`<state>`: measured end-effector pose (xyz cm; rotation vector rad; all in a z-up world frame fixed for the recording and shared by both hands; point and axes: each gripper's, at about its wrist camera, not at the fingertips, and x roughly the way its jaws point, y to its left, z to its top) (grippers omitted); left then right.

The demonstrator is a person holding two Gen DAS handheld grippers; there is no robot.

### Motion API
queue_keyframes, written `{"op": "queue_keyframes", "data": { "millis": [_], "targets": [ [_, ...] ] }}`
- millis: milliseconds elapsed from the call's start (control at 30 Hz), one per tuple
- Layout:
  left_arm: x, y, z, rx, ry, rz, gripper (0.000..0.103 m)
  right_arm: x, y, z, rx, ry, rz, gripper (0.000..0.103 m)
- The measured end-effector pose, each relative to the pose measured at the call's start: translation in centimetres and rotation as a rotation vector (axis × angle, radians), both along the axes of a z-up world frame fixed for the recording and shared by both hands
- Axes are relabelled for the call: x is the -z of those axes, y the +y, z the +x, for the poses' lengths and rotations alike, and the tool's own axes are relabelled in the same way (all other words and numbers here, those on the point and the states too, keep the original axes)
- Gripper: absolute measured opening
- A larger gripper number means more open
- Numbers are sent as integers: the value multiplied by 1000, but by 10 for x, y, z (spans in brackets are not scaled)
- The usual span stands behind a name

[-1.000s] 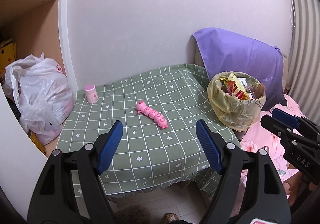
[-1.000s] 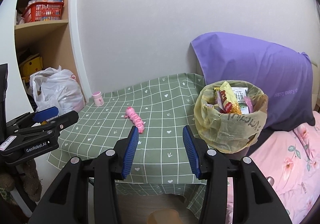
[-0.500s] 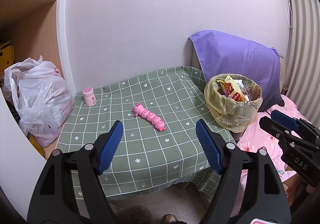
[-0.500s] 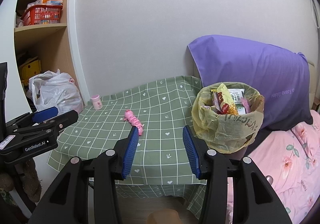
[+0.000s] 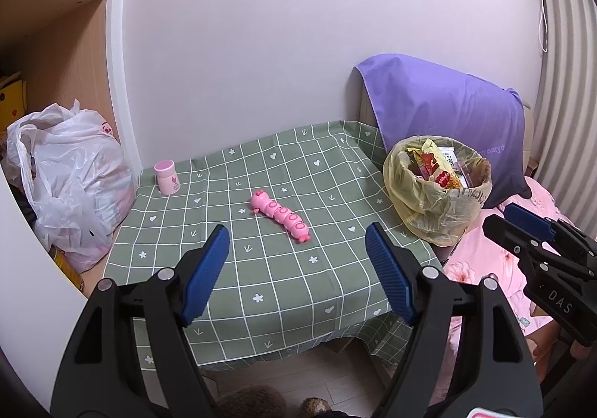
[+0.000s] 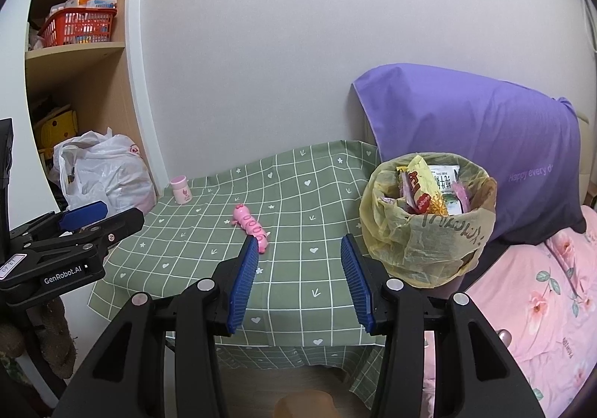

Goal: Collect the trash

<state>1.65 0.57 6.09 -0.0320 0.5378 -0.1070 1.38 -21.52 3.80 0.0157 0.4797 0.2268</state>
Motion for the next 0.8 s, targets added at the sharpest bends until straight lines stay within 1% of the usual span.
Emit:
{"op": "queue_keyframes", "data": {
  "millis": [800],
  "targets": [
    [0, -2, -2, -2, 3, -2, 72, 1, -5, -2, 1, -4, 3, 44]
  ]
}}
